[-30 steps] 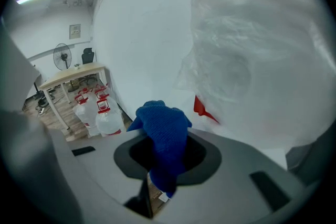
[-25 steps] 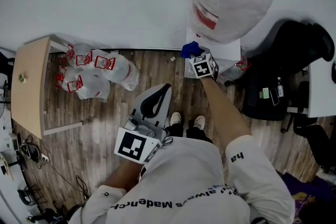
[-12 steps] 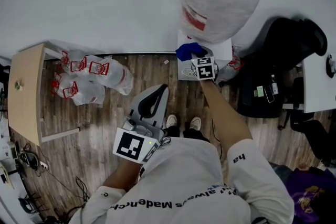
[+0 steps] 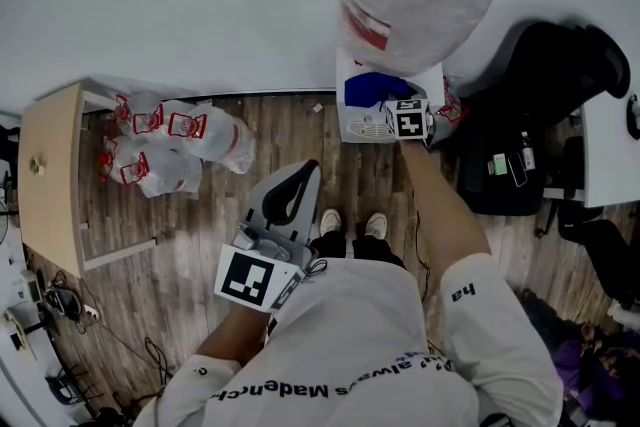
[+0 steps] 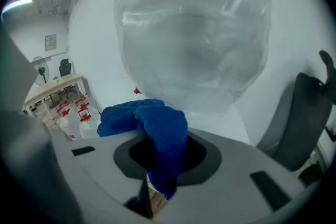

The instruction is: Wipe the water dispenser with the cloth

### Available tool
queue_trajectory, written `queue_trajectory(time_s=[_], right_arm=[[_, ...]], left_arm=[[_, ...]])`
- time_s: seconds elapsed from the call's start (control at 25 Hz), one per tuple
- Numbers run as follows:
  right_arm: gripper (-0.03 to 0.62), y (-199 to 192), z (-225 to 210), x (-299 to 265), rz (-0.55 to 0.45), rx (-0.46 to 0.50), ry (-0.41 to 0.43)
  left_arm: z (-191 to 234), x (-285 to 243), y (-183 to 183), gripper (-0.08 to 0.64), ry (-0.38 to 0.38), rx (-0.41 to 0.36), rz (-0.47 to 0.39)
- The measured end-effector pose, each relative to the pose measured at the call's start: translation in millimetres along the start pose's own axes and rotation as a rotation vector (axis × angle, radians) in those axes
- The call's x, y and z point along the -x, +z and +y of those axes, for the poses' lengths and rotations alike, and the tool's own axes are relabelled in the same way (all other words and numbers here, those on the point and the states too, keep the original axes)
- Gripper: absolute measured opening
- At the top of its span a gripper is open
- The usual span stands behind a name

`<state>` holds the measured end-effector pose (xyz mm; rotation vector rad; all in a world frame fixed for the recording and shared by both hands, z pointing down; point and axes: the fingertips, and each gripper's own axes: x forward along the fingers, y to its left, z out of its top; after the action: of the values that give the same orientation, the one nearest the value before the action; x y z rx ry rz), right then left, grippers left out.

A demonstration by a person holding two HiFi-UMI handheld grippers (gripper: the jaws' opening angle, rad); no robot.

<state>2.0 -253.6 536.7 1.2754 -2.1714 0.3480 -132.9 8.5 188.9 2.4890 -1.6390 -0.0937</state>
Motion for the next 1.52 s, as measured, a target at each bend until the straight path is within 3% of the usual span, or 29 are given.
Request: queue_trajectory(time_s=[0.72,1.0,1.12,1.32,1.52], right_arm=[[0.084,-14,10,19,0.046,0.071,0.068],[0.084,-25,4,26,0.04,0.049,0.085],[0.086,-17,-4,35,0.01,-0.019,0.1],[0.086,-1,-53,49,-0.054,-0.039,0.006],[0.086,3,-86,32,-0.009,-0.009,-0.045]], left_arm=[[-11,-10,5,0.018,-0.013,0.006,-0.029],[-12,-14,8,0.018,-0.022,0.003,-0.035],[-12,-15,9,0.018,-0.022,0.002,-0.036],[-11,-19,7,0.018,-0.022,0.001,-0.031],[-10,-24,3,0.018,-0.018,0.001,-0.015]])
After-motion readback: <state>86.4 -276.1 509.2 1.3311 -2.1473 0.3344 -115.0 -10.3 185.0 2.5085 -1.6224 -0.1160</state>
